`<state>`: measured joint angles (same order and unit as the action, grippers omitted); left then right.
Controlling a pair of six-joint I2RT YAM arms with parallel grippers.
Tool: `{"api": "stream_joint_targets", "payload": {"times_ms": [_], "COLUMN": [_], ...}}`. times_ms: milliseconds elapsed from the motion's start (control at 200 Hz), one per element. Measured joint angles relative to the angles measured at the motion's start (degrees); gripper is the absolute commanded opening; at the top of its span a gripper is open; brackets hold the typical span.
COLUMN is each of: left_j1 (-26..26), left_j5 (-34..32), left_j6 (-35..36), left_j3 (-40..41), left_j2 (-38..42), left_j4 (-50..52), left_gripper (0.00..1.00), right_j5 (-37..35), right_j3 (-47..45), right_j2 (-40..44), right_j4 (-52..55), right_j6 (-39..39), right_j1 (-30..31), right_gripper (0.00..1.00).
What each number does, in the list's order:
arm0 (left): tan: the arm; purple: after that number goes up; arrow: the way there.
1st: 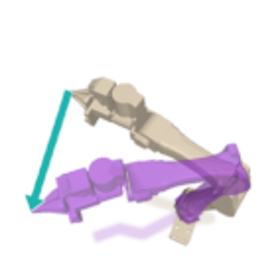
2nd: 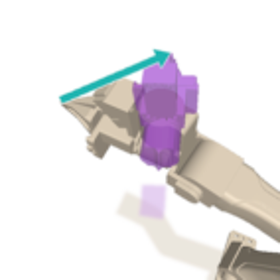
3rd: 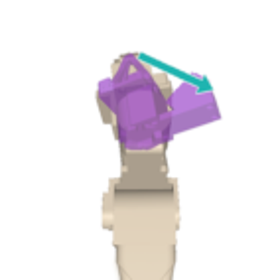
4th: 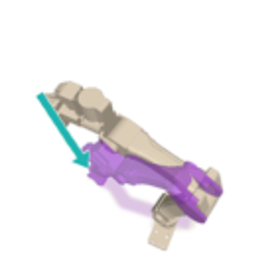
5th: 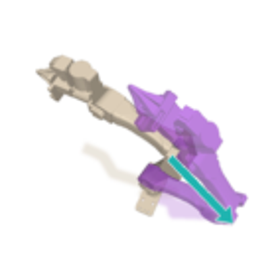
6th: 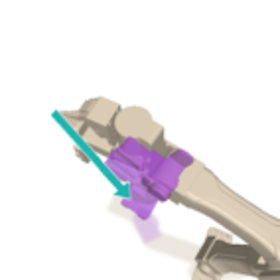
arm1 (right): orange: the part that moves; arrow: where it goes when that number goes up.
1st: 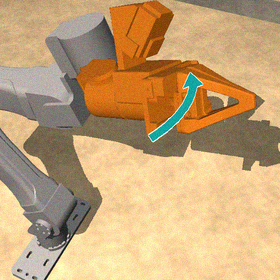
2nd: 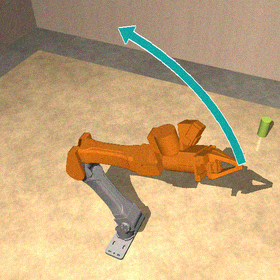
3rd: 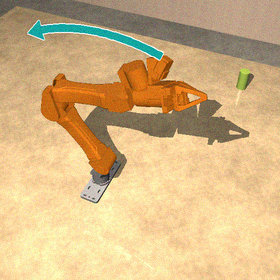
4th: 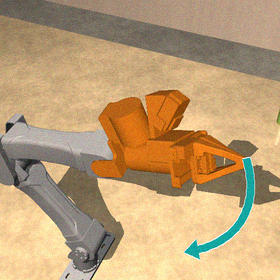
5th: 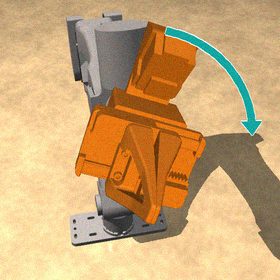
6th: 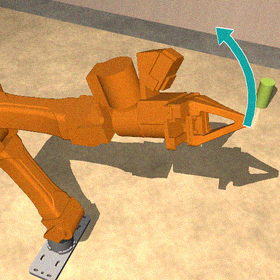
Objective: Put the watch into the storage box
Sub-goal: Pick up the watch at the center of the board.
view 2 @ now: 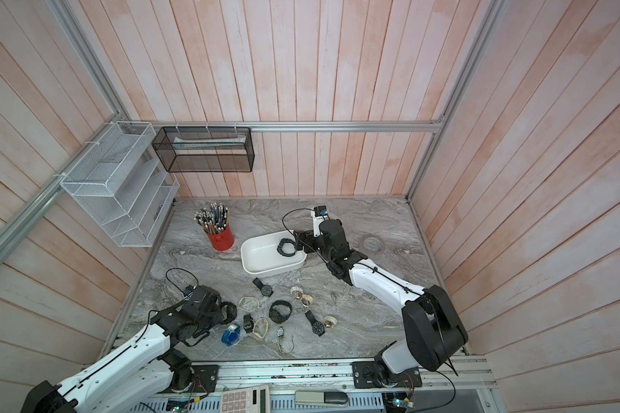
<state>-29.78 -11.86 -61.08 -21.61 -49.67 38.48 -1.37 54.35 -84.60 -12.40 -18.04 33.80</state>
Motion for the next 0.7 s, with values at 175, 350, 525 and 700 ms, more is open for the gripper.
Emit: {"api": "stream_joint_targets", "payload": {"times_ms": [175,350,525,700], "left_j1": [0.0,0.0,0.0,0.0], "left_j5": [0.0,0.0,-0.5,-1.4], "left_j6": [0.2,1.1,2.6,5.5], "left_j3": [0.5,0.6,0.1,-4.2], "left_j2": [-1.7,-2.4,-2.4,-1.8], "left_j4": [-2.9,-4.7,-4.9,-4.6], "left_gripper": [0.15,0.05,0.00,0.00], "right_j5": [0.0,0.0,0.0,0.0], "right_j3": [-0.2,-0.2,-1.0,-1.1], "right_j2": [0.0,0.0,0.2,0.5], "right_j4": [0.0,0.0,0.0,0.0], "right_j6": [0.0,0.0,0.0,-0.4], "right_j1": [-0.1,-0.2,-0.2,-0.2], "right_gripper": [0.91,0.91,0.91,0.91]}}
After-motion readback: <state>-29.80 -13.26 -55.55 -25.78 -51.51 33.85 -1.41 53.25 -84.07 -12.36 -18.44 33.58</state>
